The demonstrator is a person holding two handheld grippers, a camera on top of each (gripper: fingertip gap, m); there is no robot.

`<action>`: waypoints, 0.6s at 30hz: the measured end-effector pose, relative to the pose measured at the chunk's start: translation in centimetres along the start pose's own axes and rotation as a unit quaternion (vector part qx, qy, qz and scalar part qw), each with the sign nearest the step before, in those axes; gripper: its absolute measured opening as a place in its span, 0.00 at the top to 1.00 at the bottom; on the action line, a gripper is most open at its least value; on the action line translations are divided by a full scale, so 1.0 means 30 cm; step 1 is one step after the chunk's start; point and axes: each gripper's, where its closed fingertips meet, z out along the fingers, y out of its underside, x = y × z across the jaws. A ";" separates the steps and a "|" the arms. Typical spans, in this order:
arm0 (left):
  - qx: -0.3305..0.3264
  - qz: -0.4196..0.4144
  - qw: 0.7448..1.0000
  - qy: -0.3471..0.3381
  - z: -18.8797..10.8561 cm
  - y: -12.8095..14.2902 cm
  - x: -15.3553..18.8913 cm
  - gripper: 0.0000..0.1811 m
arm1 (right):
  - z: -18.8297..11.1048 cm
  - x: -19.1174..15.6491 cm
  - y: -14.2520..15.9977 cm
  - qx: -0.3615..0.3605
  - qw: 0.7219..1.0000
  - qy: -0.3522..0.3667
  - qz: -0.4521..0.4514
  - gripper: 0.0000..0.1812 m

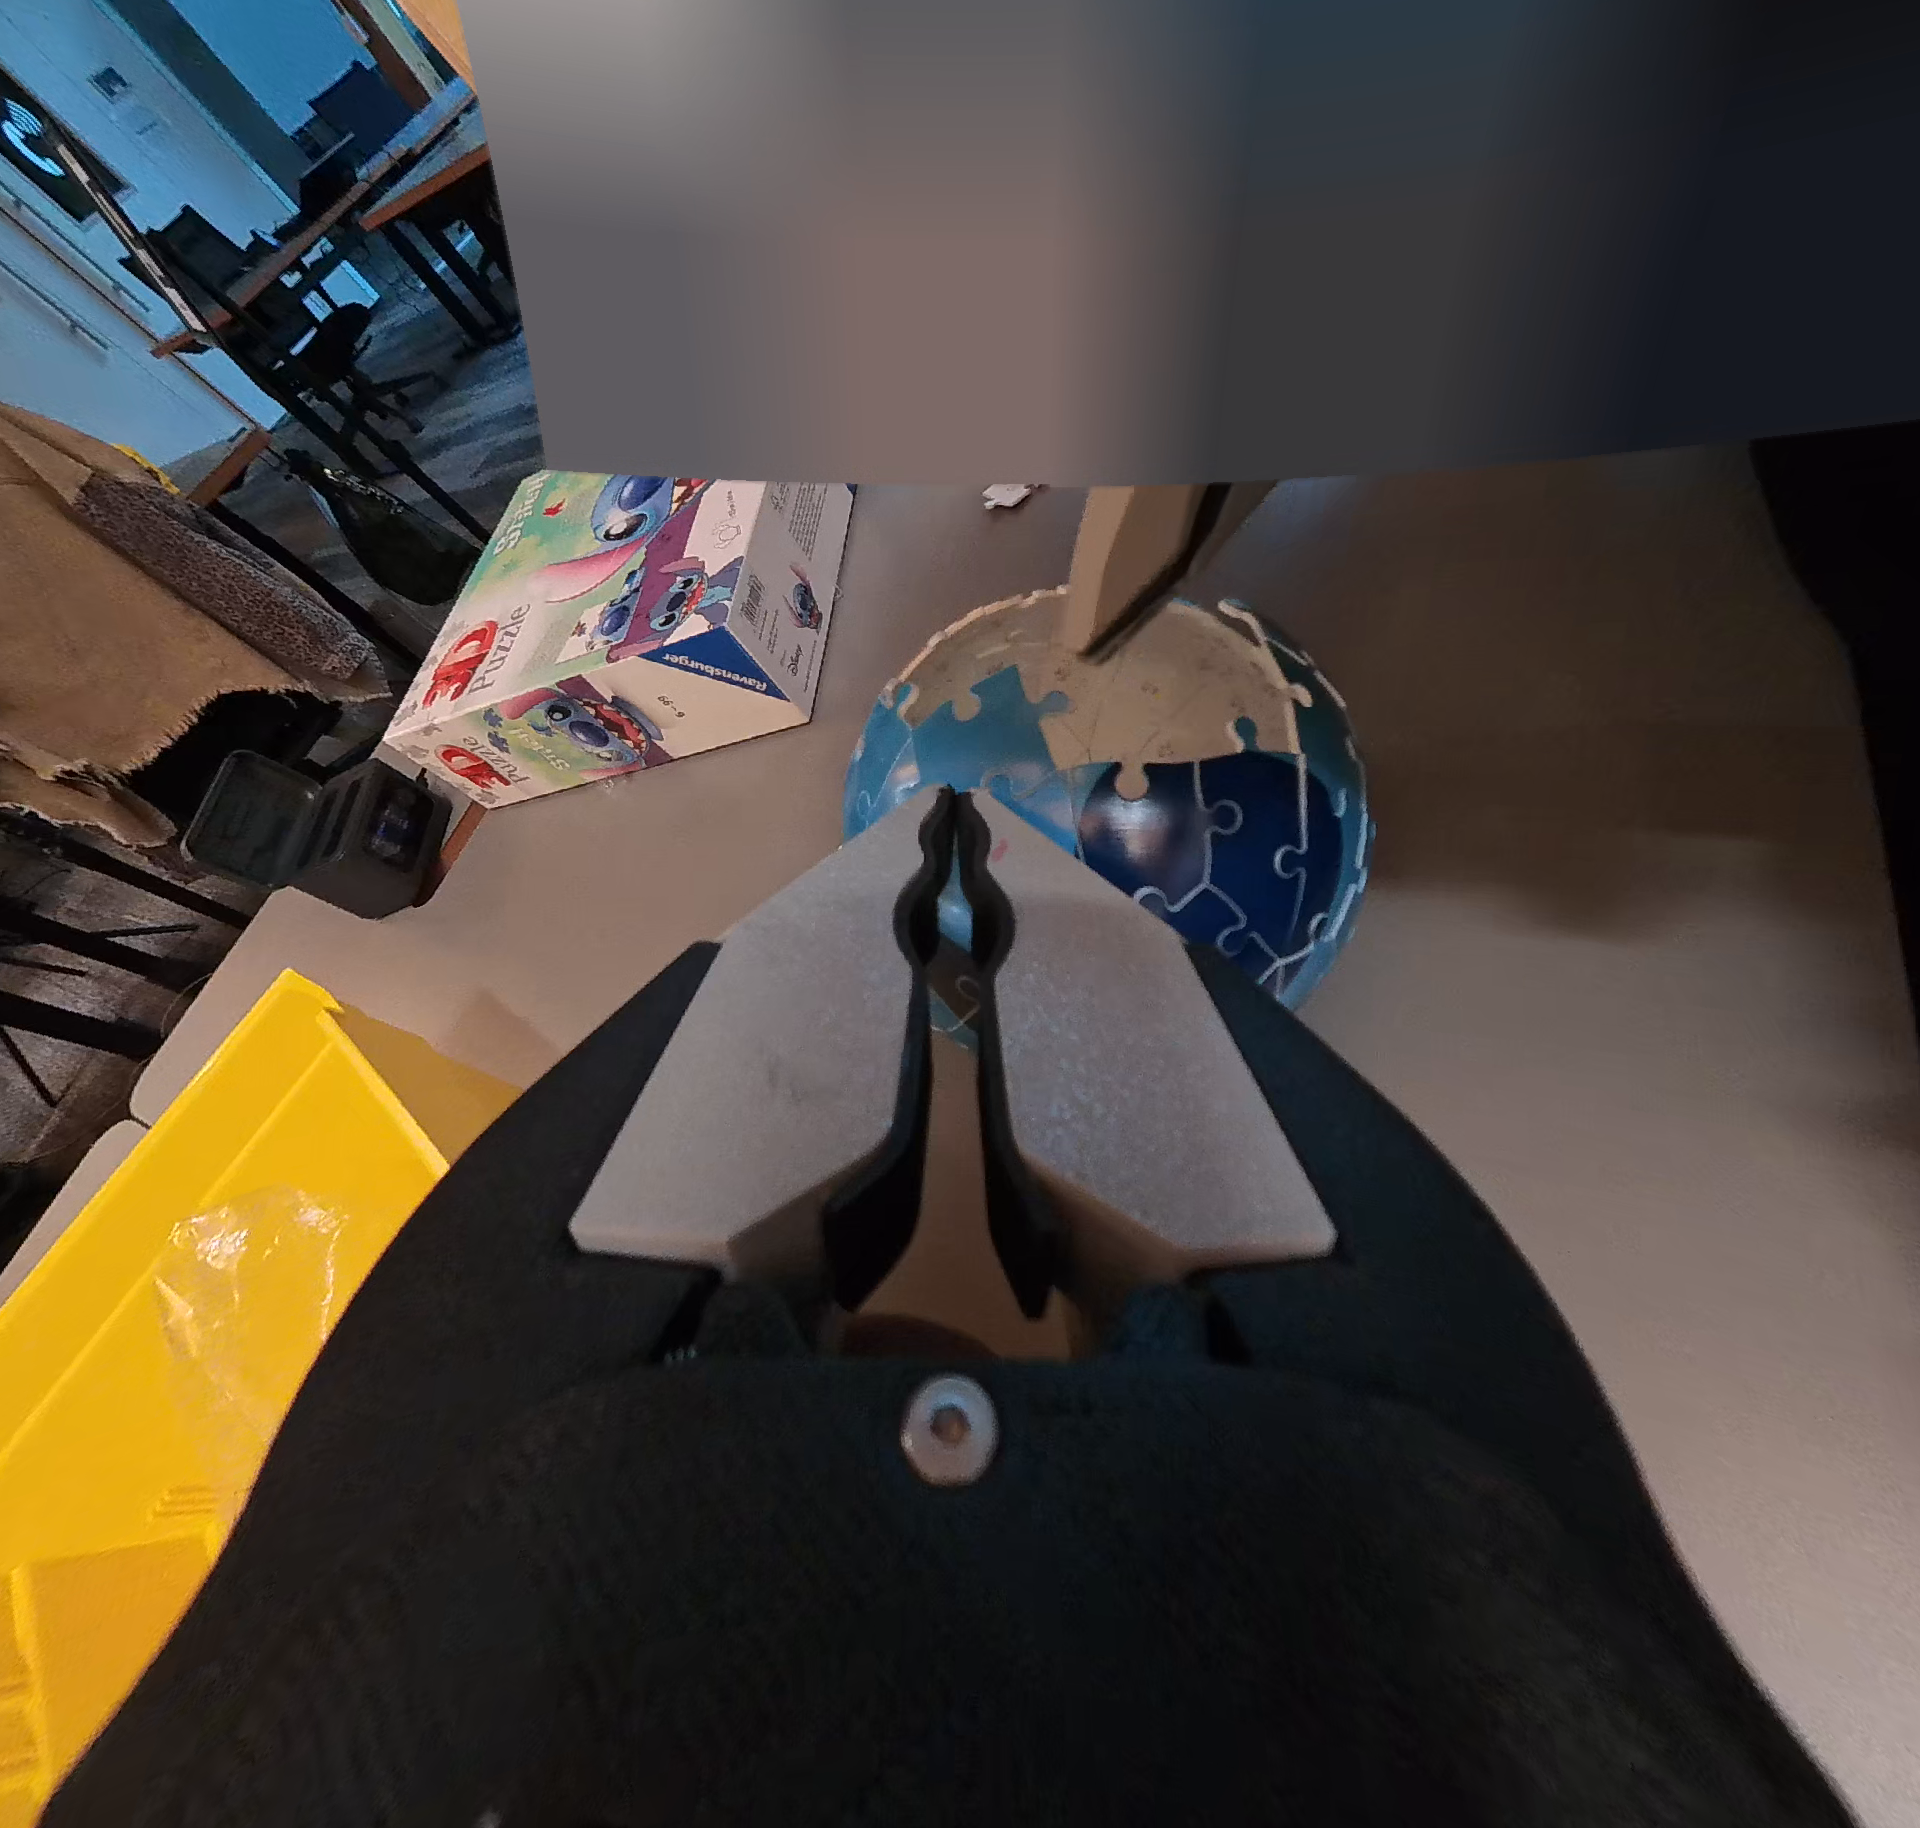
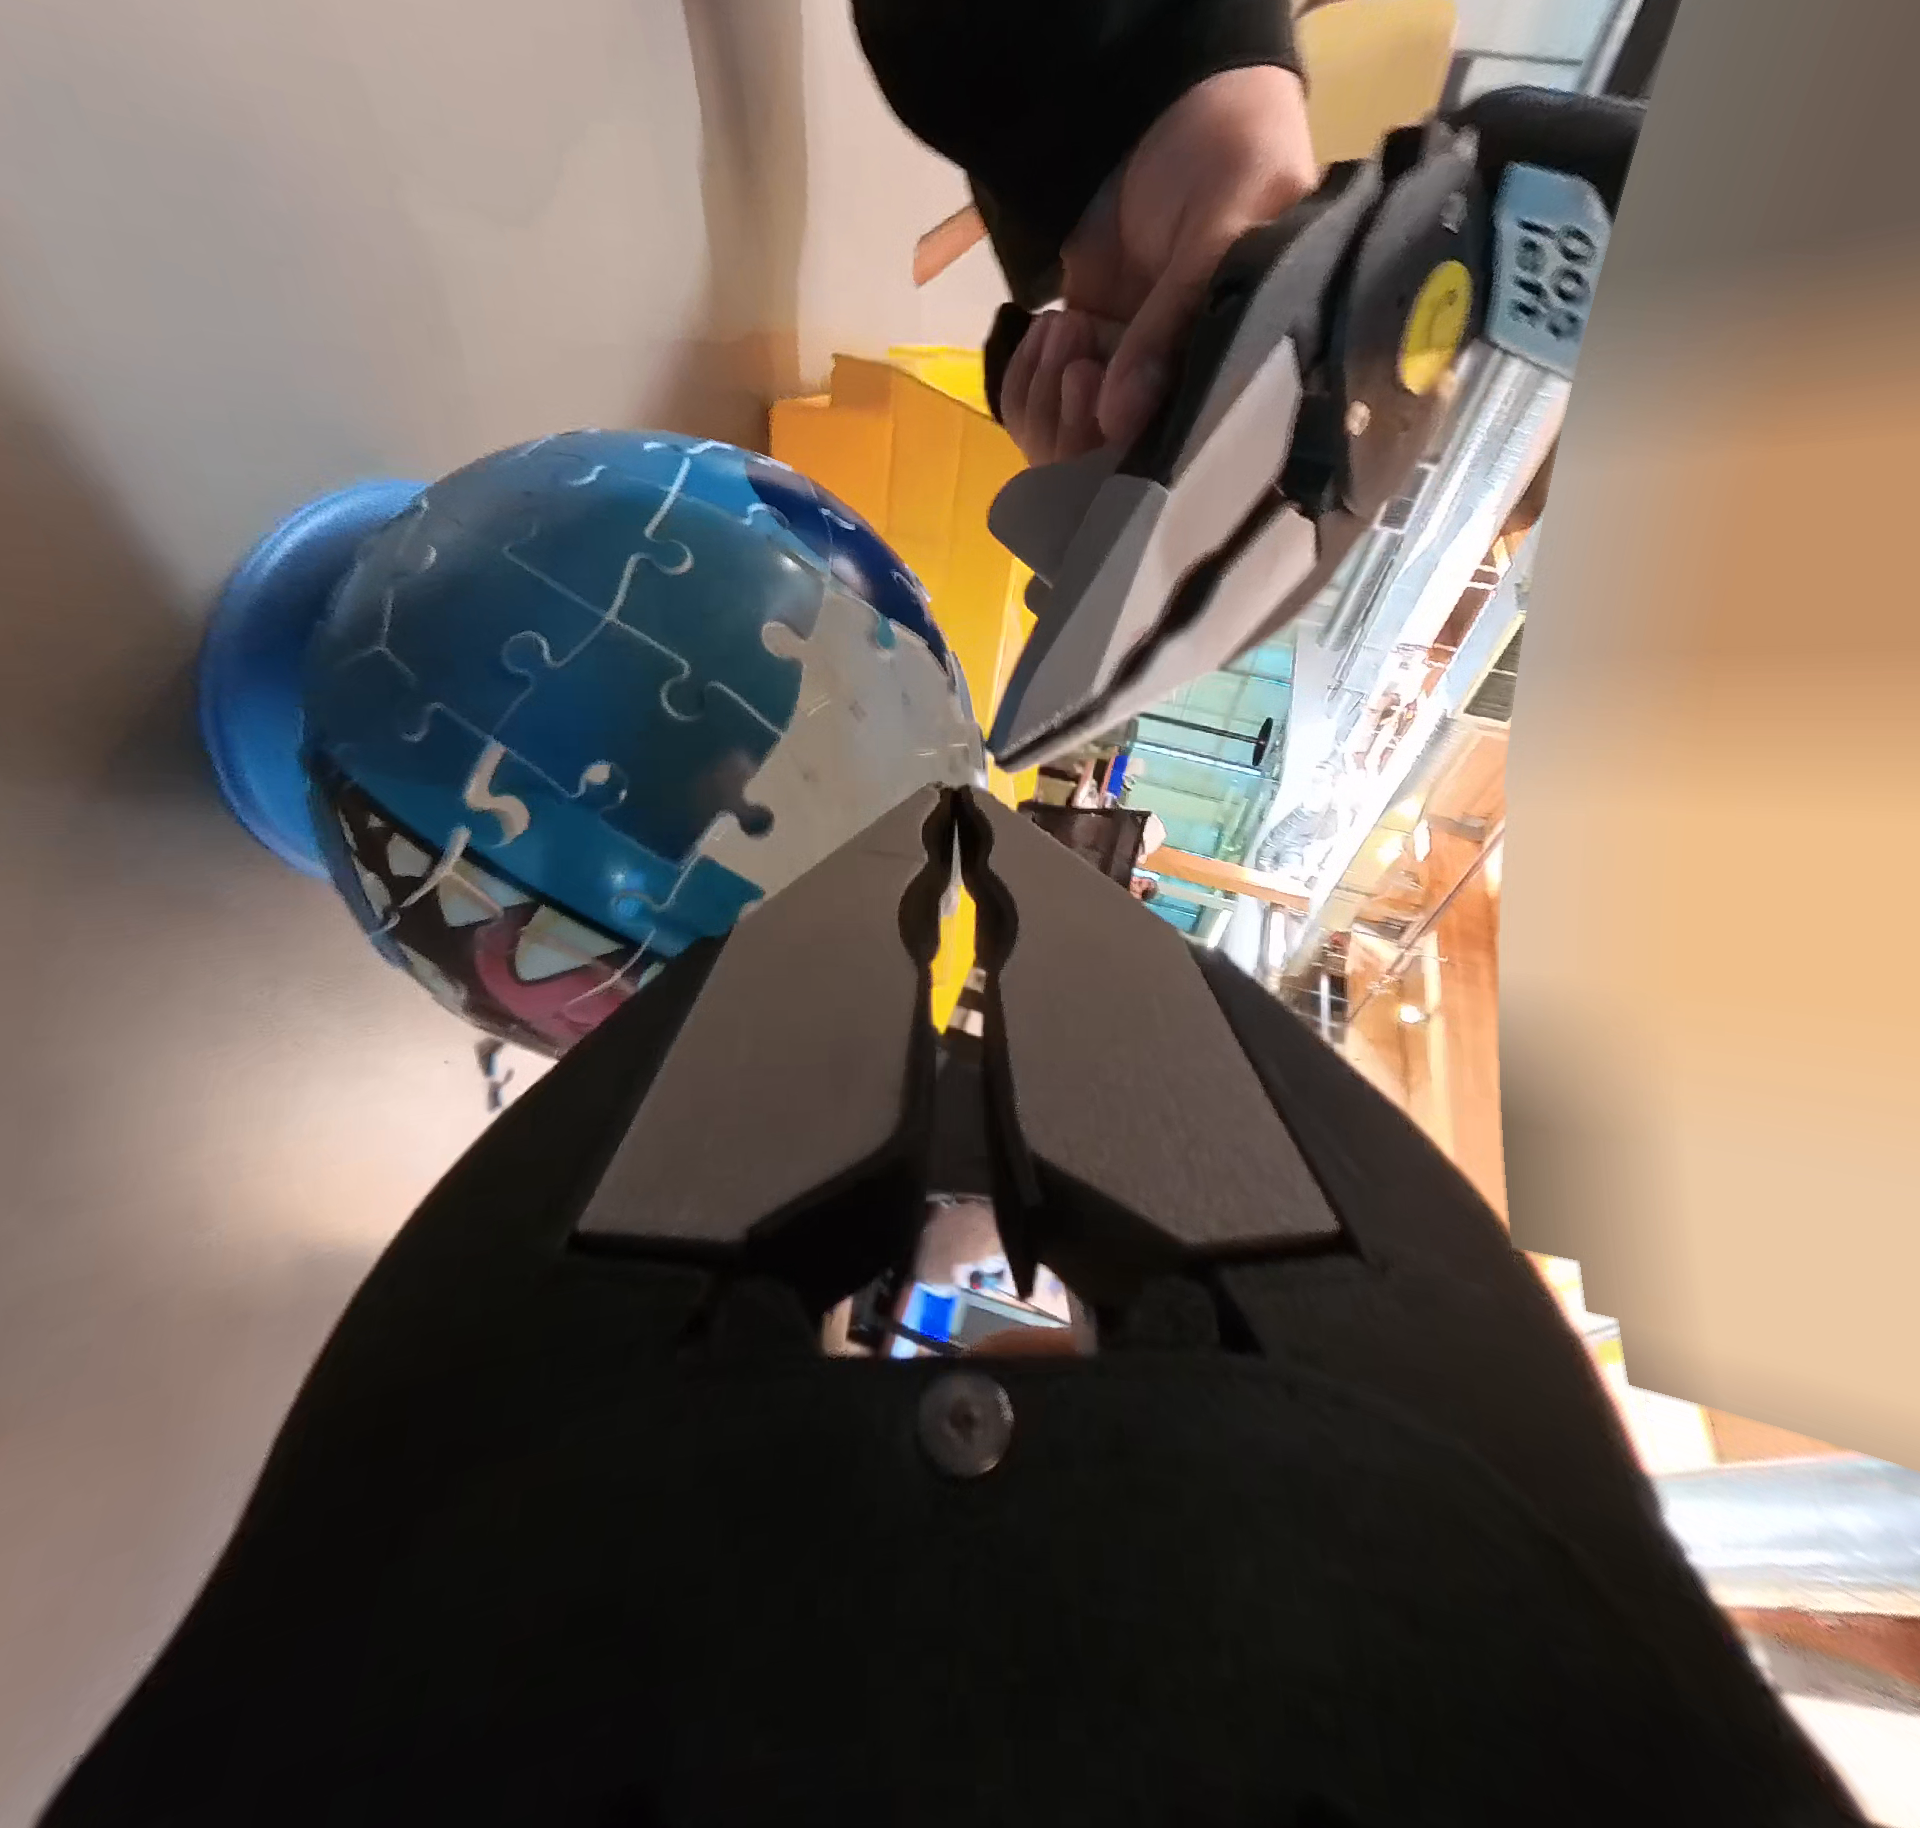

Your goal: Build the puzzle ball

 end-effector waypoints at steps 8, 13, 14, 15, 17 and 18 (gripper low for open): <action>0.000 0.001 1.000 0.000 0.001 -0.001 0.000 1.00 | -0.022 0.125 0.138 0.024 0.963 0.018 0.268 1.00; 0.001 0.001 1.000 0.000 0.001 -0.001 0.000 1.00 | 0.075 0.108 0.204 0.038 0.838 -0.142 0.525 1.00; 0.001 0.002 1.000 -0.001 0.001 -0.002 0.000 1.00 | 0.091 0.108 0.190 0.052 0.807 -0.175 0.562 1.00; 0.001 0.002 1.000 -0.001 0.001 -0.001 0.000 1.00 | 0.105 0.110 0.175 0.068 0.775 -0.207 0.594 1.00; 0.001 0.002 1.000 -0.001 0.001 -0.002 0.000 1.00 | 0.119 0.100 0.135 0.096 0.708 -0.286 0.638 1.00; 0.001 0.003 1.000 -0.002 0.001 -0.001 0.000 1.00 | 0.126 0.095 0.123 0.103 0.680 -0.315 0.654 1.00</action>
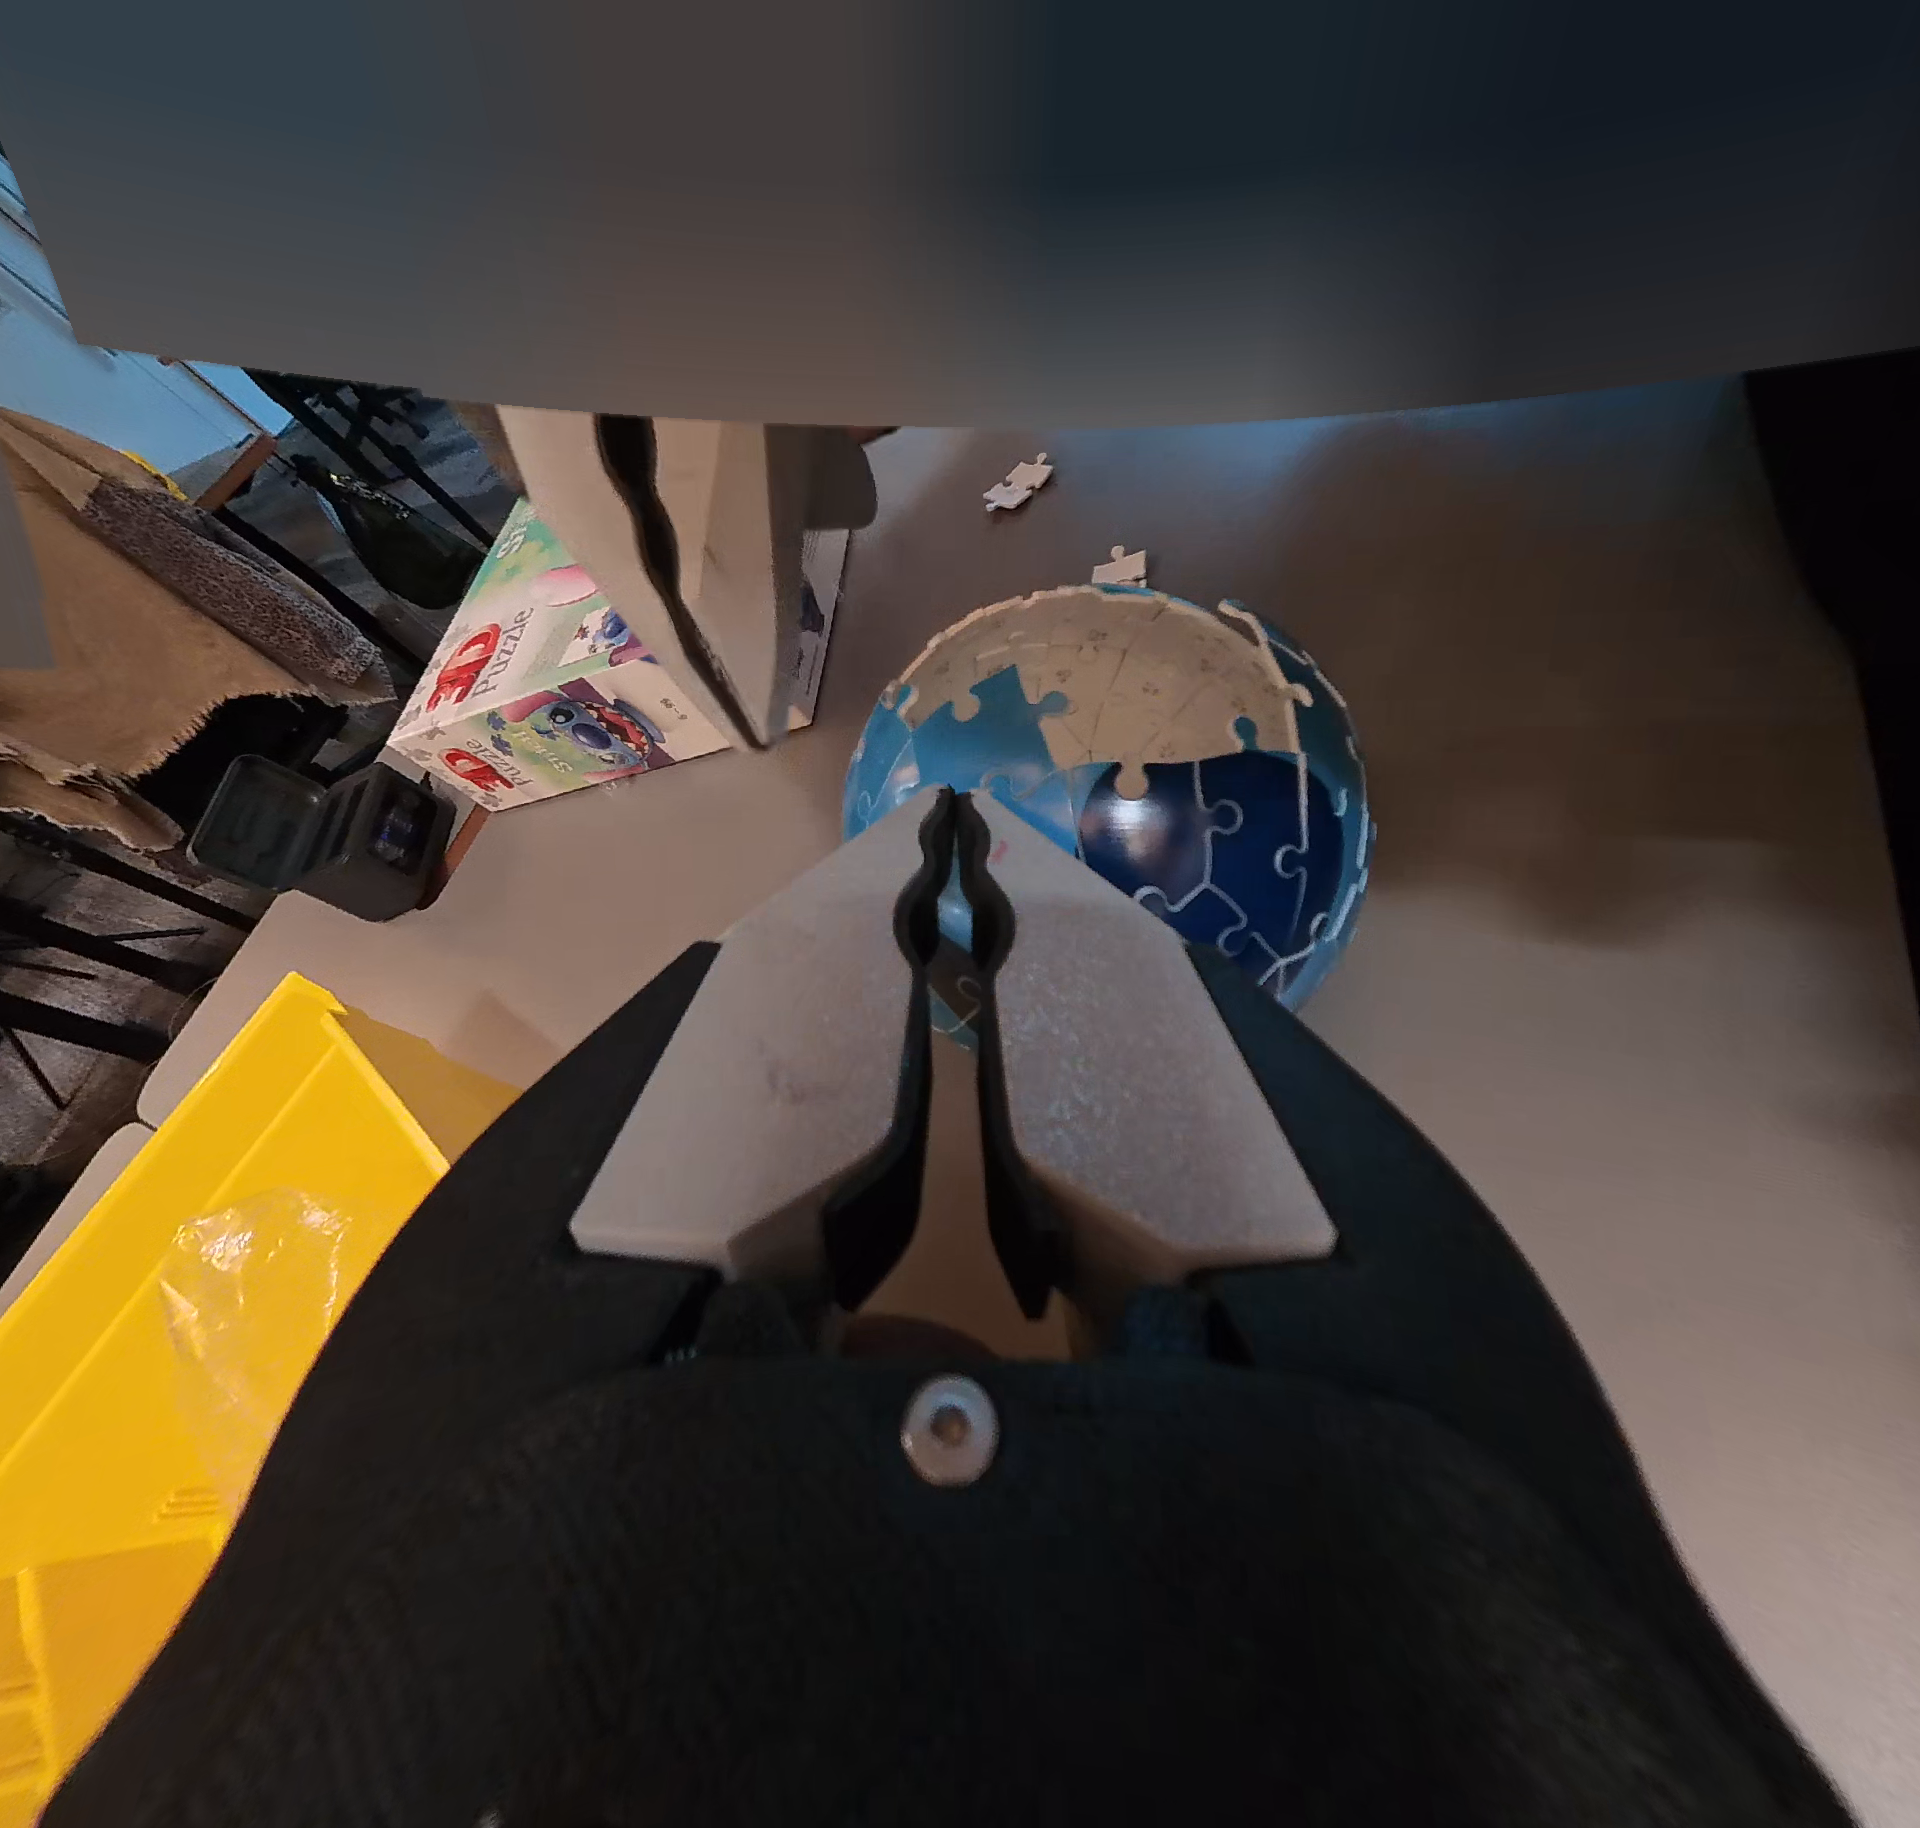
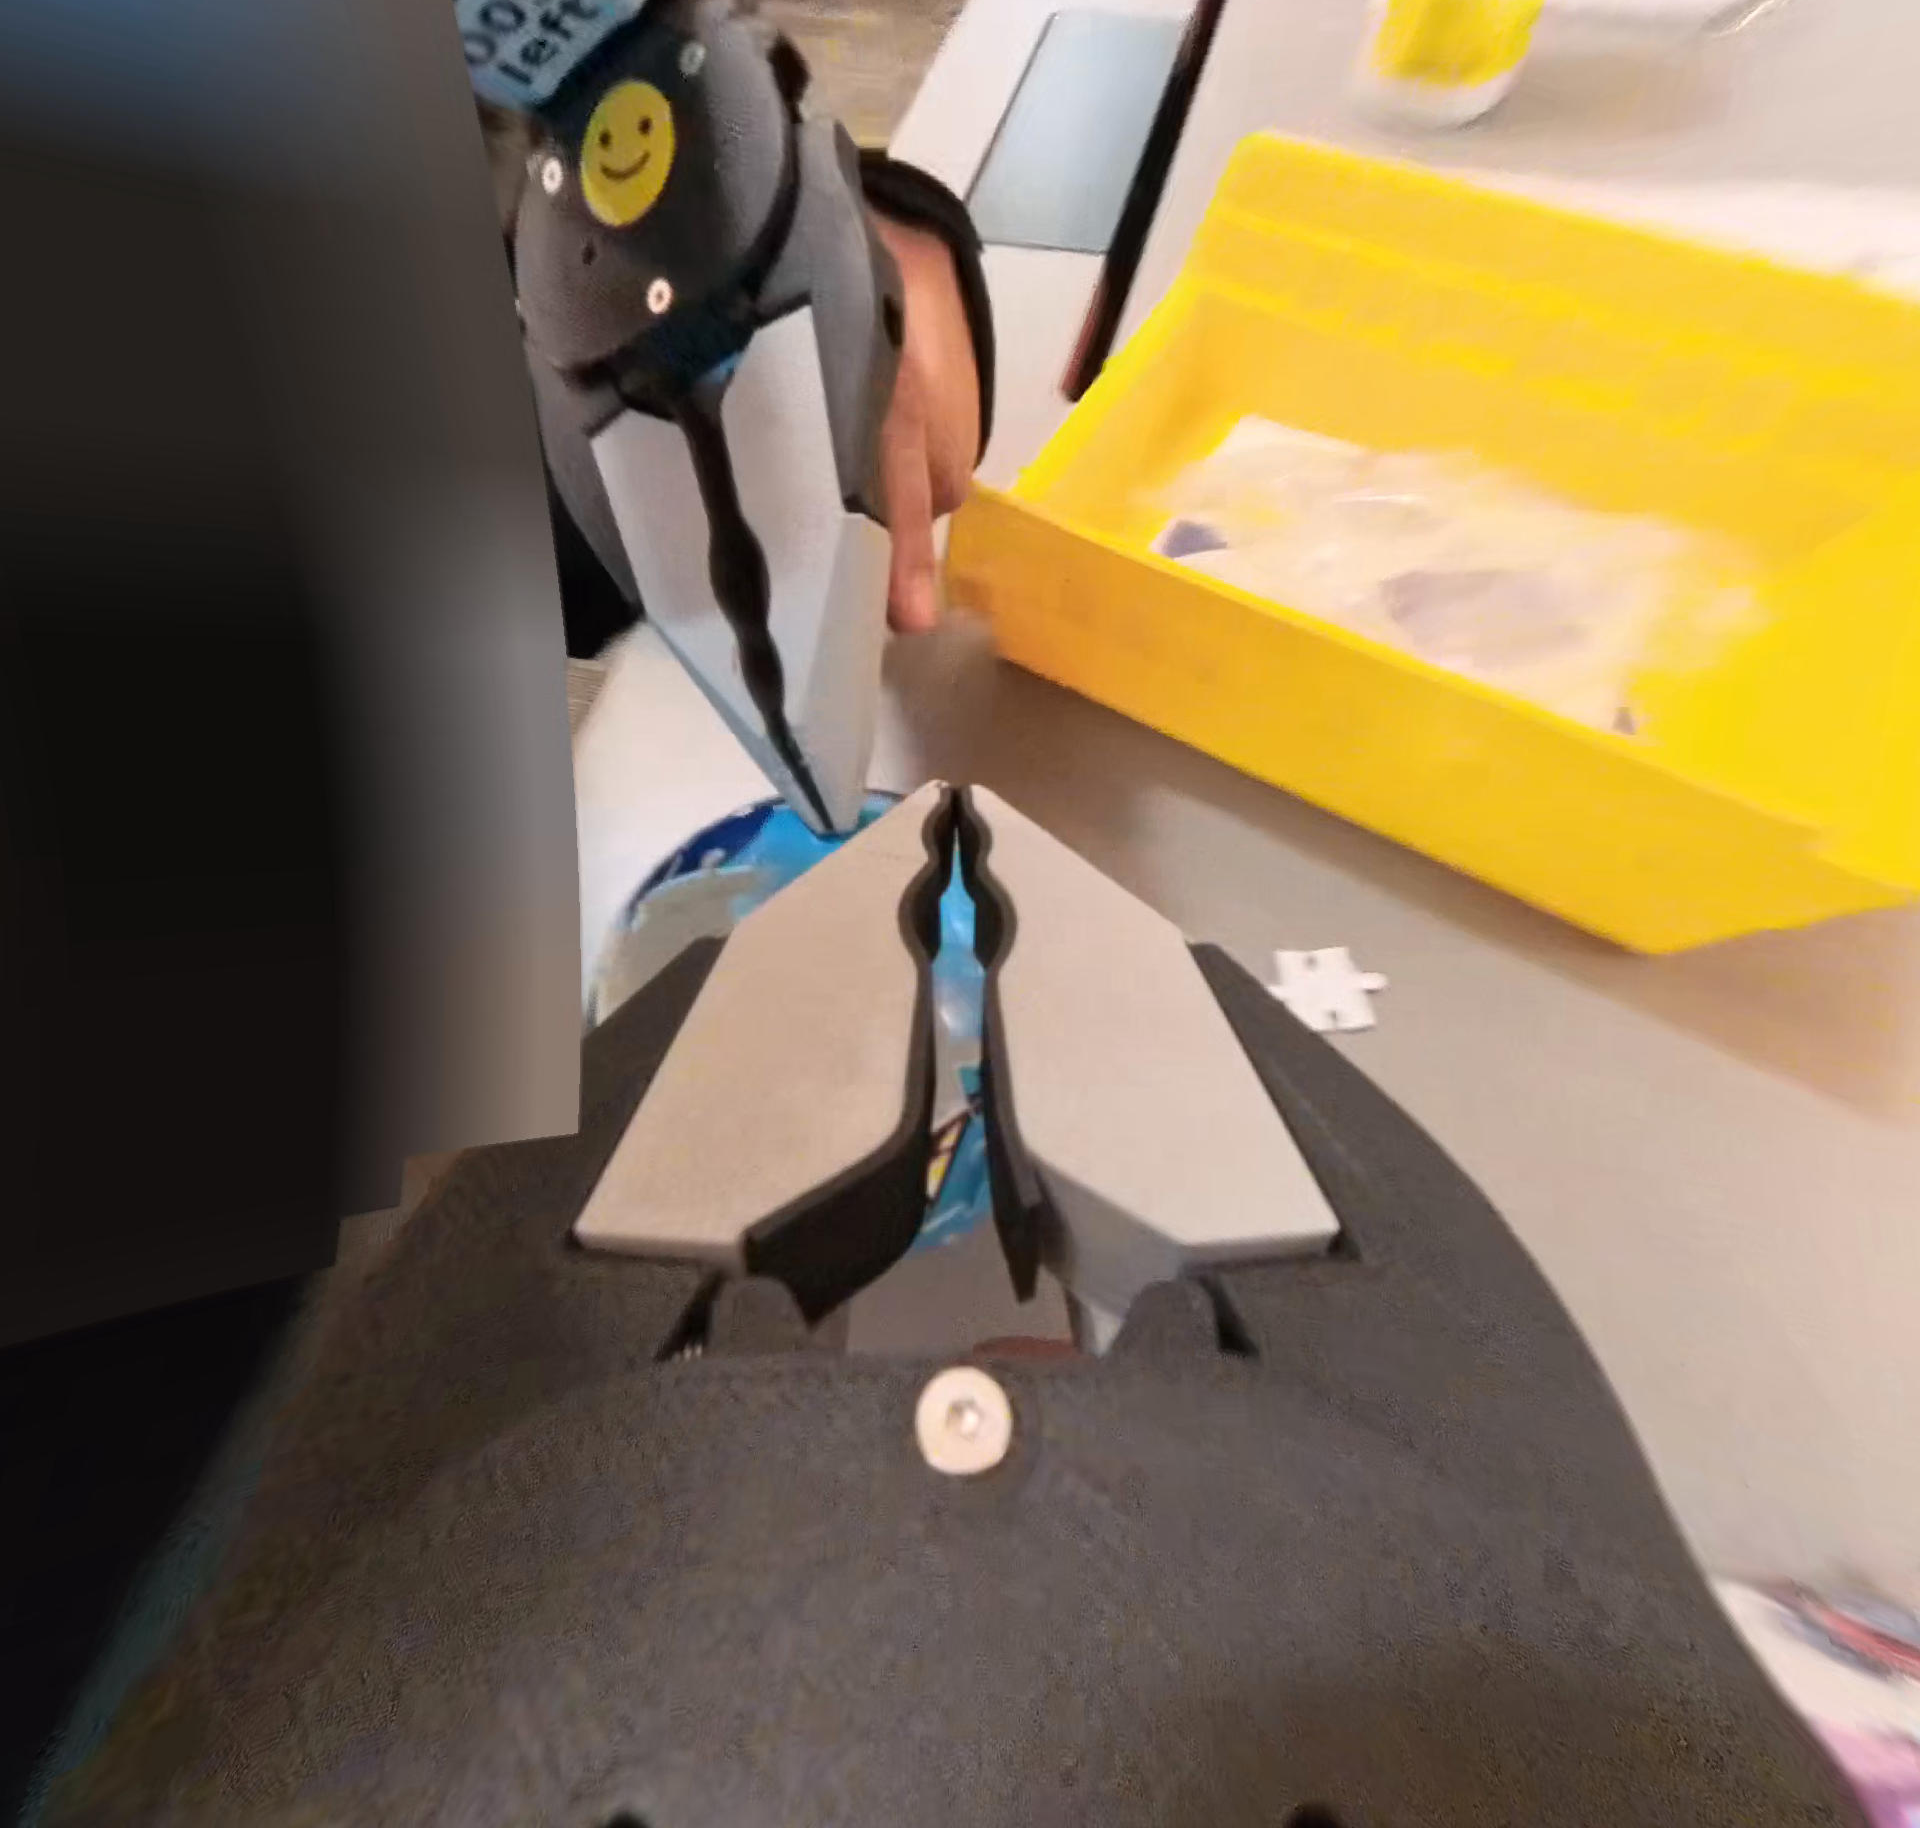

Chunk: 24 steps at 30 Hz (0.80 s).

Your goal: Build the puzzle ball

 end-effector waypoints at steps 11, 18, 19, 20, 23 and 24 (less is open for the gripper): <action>0.002 0.002 1.000 -0.001 -0.001 0.001 0.001 1.00 | 0.075 -0.025 0.077 -0.072 0.993 -0.084 0.047 1.00; 0.002 0.004 1.000 0.002 -0.001 0.000 0.005 1.00 | 0.060 -0.012 0.078 -0.056 0.994 -0.082 0.052 1.00; 0.002 0.004 1.000 0.002 -0.001 0.000 0.005 1.00 | 0.059 -0.016 0.081 -0.056 0.993 -0.085 0.052 1.00; 0.002 0.004 1.000 0.002 0.000 0.000 0.005 1.00 | 0.059 -0.018 0.086 -0.058 0.993 -0.085 0.050 1.00; 0.003 0.004 1.000 0.004 0.001 -0.002 0.008 1.00 | 0.060 -0.025 0.094 -0.061 0.993 -0.084 0.047 1.00; 0.003 0.005 1.000 0.003 0.001 -0.002 0.008 1.00 | 0.058 -0.025 0.094 -0.062 0.993 -0.084 0.046 1.00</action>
